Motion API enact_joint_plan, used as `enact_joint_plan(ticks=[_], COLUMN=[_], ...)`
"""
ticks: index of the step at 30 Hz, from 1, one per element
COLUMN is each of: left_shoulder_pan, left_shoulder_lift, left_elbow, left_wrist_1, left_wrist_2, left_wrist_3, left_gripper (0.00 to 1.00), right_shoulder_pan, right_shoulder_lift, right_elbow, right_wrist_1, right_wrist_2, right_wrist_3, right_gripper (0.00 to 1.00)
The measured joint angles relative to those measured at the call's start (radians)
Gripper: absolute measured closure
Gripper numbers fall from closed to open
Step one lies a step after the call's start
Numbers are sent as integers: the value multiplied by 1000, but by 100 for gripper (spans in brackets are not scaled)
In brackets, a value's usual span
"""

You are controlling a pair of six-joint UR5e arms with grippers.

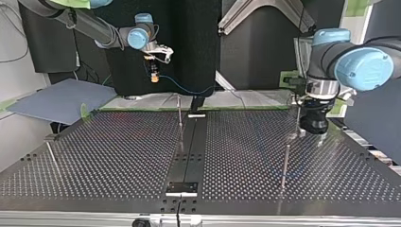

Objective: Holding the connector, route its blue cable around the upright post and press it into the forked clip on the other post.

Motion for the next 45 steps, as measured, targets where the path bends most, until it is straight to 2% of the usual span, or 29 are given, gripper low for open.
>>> enact_joint_plan(ticks=[12,17,25,29,32,37,45], left_shoulder_pan=[0,-5,-30,-48,-68,-108,-170], left_shoulder_lift=[96,143,202,185,163,122,60], left_elbow=[88,135,205,236,260,282,285], left_wrist_1=[-96,-143,-213,-244,-269,-310,-372], left_wrist_2=[-88,-61,6,33,32,-2,-62], left_wrist_3=[96,143,213,244,267,282,282], left_gripper=[0,0,0,0,0,0,0], right_shoulder_pan=[2,2,4,5,5,7,11], right_shoulder_lift=[0,0,0,0,0,0,0], right_elbow=[-1,-6,-15,-15,-15,-15,-15], right_wrist_1=[-4,-4,20,25,26,25,26], right_wrist_2=[-3,-16,-16,-15,-14,-14,-13], right_wrist_3=[1,3,0,0,0,0,-2], right_gripper=[100,100,100,100,100,100,100])
